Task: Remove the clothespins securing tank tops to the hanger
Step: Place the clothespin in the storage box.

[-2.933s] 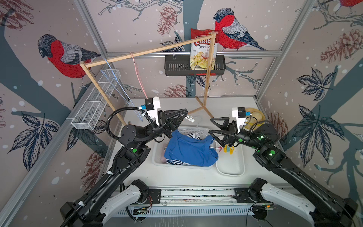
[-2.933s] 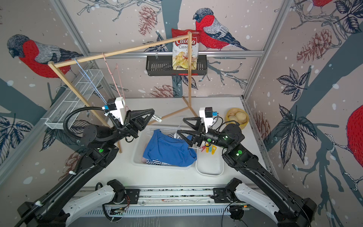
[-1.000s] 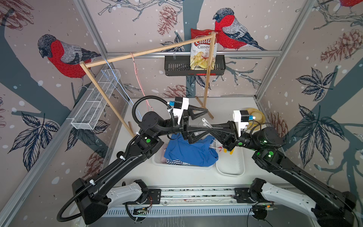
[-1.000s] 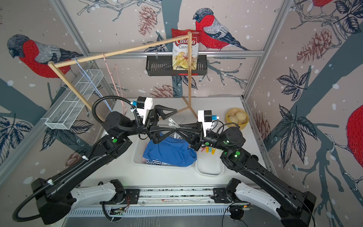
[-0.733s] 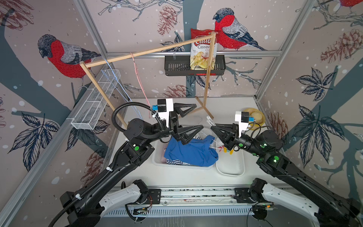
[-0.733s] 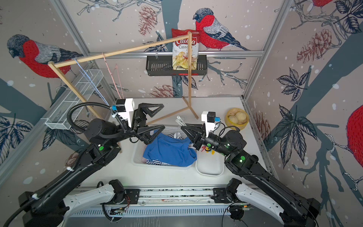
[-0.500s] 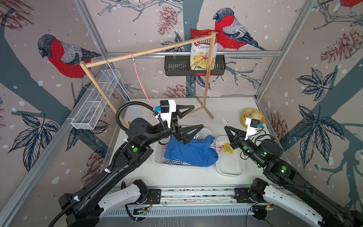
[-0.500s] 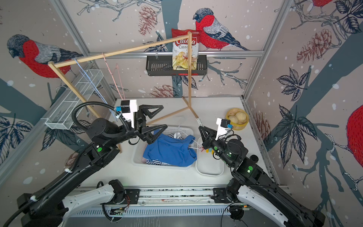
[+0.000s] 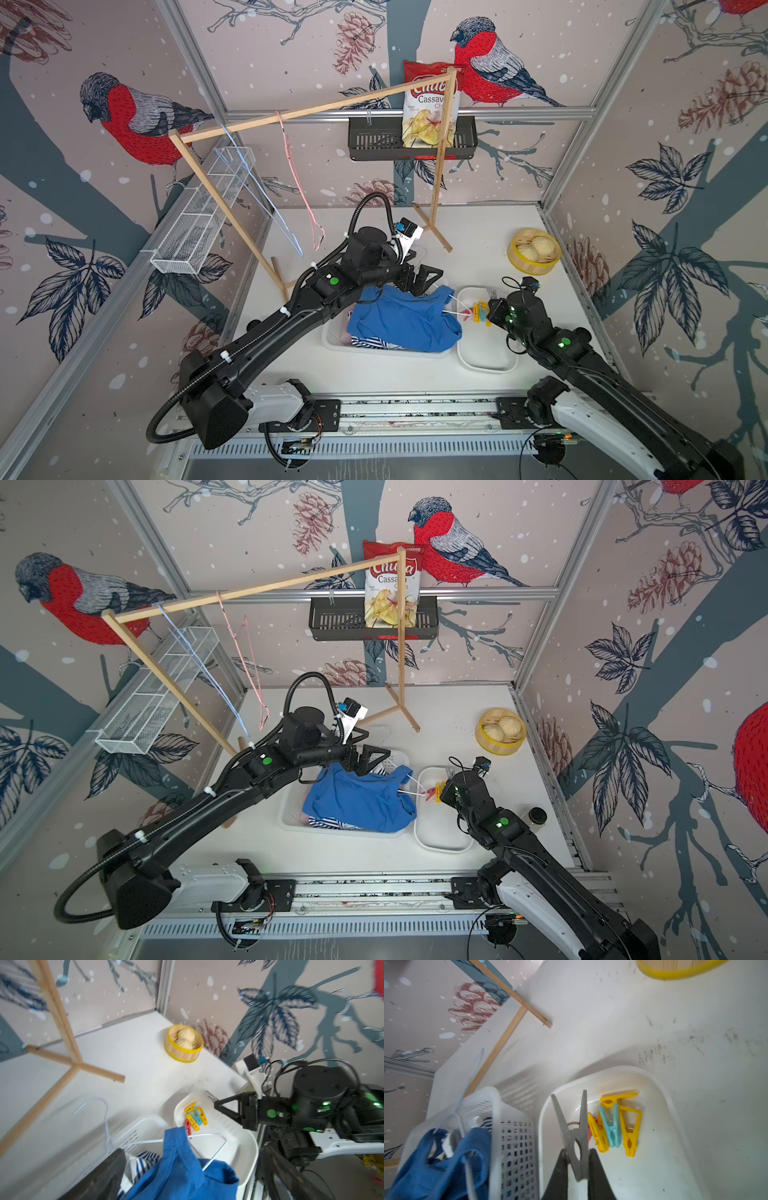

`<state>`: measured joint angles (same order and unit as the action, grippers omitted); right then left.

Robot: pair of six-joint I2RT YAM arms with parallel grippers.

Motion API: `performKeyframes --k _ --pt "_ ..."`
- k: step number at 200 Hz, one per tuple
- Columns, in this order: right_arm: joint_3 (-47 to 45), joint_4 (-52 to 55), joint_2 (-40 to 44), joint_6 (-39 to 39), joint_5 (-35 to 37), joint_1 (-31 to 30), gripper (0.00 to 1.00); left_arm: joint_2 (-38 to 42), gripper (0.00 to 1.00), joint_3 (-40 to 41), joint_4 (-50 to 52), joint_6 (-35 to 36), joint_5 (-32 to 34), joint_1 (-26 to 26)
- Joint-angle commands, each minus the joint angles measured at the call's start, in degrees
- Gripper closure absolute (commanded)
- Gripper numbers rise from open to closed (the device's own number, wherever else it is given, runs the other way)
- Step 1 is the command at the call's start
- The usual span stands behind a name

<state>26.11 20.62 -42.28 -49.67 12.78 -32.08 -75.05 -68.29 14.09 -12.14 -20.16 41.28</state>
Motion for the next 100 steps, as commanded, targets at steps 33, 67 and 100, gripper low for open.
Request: performKeyframes --k 33,67,100 --pt "-5.5 -8.6 -4.5 3.2 -13.9 6.6 0.86 -8.3 0.04 -1.1 6.8 -1.1 6.0 -3.3" --pt "-6.9 -10.8 -7.3 6.9 -18.7 11.0 0.83 -18.5 0.11 -10.0 14.9 1.8 9.1 -4.4" --pt "-6.4 -11.6 -12.0 9.5 -20.7 12.0 0.75 -24.8 0.21 -13.0 13.9 1.4 10.8 -4.4"
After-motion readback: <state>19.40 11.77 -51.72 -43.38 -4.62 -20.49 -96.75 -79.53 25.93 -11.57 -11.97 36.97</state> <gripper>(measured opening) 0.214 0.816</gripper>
